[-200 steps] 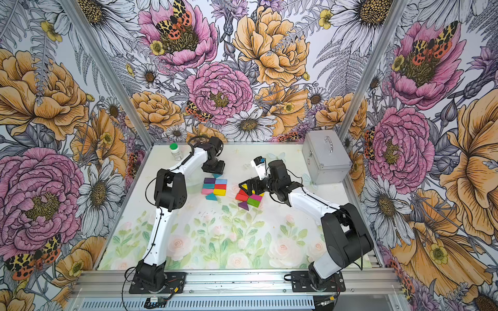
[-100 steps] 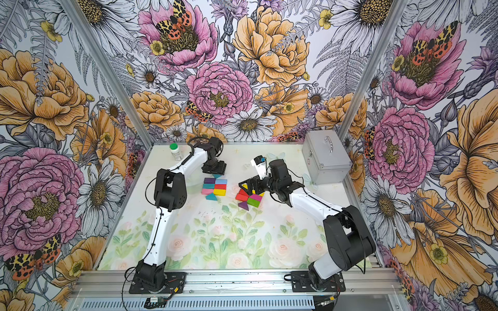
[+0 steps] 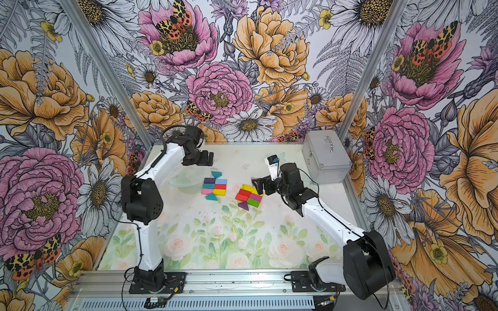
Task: Assemble a piece of candy with building blocks
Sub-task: Reset both arms
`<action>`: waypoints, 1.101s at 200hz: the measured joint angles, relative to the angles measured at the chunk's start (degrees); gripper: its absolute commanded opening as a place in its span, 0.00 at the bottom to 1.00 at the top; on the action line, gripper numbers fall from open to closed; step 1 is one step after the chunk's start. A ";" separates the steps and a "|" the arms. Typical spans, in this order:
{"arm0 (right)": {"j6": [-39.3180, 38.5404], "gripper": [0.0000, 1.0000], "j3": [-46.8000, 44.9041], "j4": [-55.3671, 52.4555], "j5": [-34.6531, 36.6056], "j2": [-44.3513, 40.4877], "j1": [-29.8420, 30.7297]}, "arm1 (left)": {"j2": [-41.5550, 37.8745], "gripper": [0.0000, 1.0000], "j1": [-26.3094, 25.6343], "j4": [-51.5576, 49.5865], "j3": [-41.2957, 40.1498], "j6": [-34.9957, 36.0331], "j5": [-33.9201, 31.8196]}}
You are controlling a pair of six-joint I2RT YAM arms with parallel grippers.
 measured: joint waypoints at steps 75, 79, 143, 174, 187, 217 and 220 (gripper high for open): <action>-3.13 1.00 -15.67 9.64 22.60 -6.91 -8.24 | -31.28 0.99 4.94 24.70 -34.60 -6.82 -4.31; -3.17 1.00 -16.26 10.14 22.60 -6.64 -9.40 | -31.56 0.99 5.07 26.16 -36.70 -7.08 -4.94; -4.83 1.00 -22.25 25.24 14.62 0.44 -21.00 | -37.57 0.99 5.11 48.43 -66.51 -6.32 -18.64; -5.22 1.00 -24.09 30.18 13.75 3.76 -21.42 | -37.16 0.99 5.99 62.12 -69.57 -2.89 -23.23; -5.97 1.00 -24.09 32.79 14.69 4.31 -21.42 | -34.84 0.99 6.51 70.12 -72.78 -1.27 -24.57; -7.85 1.00 -24.02 38.75 16.70 7.08 -21.38 | -27.96 0.99 7.32 77.18 -74.51 3.43 -23.91; -7.91 1.00 -24.02 39.39 16.96 7.54 -21.38 | -27.78 0.99 7.41 77.64 -74.51 3.85 -23.74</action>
